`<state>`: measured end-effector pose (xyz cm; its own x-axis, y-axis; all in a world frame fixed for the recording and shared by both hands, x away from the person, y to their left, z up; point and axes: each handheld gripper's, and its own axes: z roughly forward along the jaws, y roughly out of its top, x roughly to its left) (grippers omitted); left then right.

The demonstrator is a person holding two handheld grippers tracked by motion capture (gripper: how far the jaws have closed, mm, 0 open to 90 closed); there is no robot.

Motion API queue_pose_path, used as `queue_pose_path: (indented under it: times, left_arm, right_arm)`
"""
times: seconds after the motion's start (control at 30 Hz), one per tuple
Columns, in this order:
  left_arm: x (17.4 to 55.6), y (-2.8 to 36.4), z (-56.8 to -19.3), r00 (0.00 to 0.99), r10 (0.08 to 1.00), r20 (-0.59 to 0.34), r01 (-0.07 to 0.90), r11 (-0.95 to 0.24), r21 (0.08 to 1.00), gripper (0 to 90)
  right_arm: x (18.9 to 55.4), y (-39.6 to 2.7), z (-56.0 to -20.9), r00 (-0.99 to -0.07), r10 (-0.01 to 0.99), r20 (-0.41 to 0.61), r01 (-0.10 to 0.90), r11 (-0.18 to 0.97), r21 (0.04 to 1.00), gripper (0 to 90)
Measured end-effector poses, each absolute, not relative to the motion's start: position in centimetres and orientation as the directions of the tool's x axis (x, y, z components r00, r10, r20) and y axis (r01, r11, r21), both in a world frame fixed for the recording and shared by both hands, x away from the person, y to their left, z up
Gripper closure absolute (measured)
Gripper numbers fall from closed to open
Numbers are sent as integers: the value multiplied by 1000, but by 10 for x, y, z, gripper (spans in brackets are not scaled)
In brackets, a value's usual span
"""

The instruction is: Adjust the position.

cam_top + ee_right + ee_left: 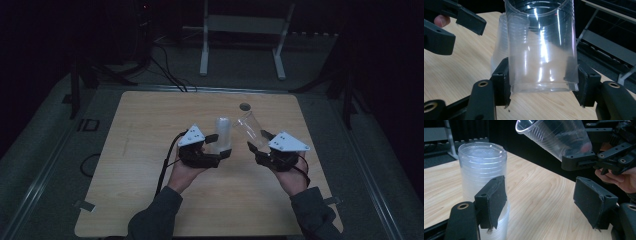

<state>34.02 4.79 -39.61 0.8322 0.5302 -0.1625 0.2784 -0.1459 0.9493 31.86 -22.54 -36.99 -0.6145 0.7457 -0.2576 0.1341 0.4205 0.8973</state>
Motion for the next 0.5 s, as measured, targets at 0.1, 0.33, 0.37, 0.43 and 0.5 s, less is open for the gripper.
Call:
queue_pose_path:
  times: [0.1,0.33,0.37,0.43,0.5]
  left_arm:
    - [341,47,-396,829,532,-172,285,-137,949,255]
    - [342,44,-395,825,536,-179,294,-135,946,235]
    - [342,44,-395,825,534,-183,296,-133,946,235]
    - [342,43,-394,824,534,-191,301,-127,945,234]
    - [343,43,-394,823,531,-200,306,-119,944,232]
  right_arm:
    - [318,-226,-371,-611,751,-251,131,409,903,413]
    - [317,-224,-373,-611,752,-248,126,402,907,413]
    - [317,-224,-373,-611,752,-247,126,400,908,413]
    - [316,-223,-373,-612,752,-246,126,399,908,413]
    - [316,-223,-374,-612,752,-245,124,397,910,413]
